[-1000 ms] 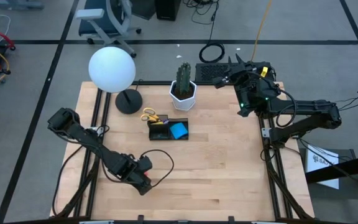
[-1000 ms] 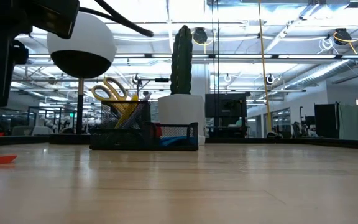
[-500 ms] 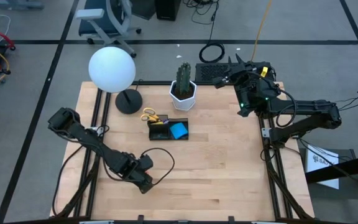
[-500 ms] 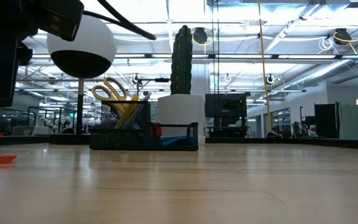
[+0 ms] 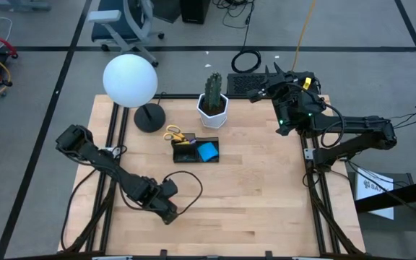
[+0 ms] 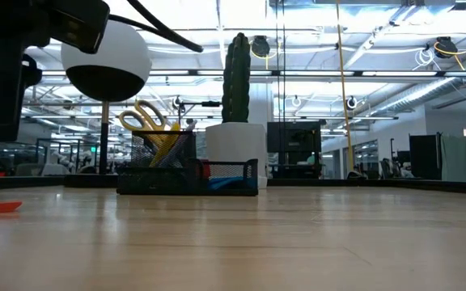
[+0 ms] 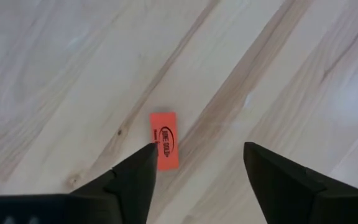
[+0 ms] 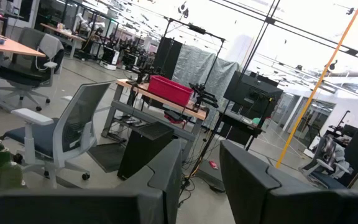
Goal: Pick and place office supplies into organizer
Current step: Put the eraser into the desk organizer
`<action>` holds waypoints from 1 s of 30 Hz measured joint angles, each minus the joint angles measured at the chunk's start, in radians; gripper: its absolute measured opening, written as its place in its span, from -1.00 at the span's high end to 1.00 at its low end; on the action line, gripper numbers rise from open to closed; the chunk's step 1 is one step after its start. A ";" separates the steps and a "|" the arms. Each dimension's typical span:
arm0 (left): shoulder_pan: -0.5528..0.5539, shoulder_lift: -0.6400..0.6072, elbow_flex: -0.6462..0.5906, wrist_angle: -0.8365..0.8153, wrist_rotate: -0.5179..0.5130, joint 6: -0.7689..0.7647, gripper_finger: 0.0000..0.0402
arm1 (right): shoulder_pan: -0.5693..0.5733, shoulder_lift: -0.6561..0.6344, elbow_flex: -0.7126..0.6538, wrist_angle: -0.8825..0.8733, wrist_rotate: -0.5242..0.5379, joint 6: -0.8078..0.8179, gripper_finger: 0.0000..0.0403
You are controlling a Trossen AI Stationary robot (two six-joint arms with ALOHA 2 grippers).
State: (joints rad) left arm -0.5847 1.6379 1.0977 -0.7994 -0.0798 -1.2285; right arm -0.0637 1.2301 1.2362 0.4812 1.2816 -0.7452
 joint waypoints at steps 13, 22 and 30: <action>0.009 0.034 -0.001 -0.024 0.030 -0.028 -0.25 | 0.000 0.000 0.000 0.000 0.000 0.000 0.50; 0.028 0.100 0.000 -0.035 0.060 -0.003 -0.25 | 0.000 0.000 0.000 0.000 0.000 0.000 0.50; 0.034 0.188 -0.001 -0.008 0.105 0.021 -0.25 | 0.000 0.000 0.000 0.000 0.000 0.000 0.50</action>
State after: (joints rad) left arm -0.5507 1.8258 1.0968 -0.8070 0.0255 -1.2071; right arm -0.0639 1.2301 1.2362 0.4808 1.2816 -0.7452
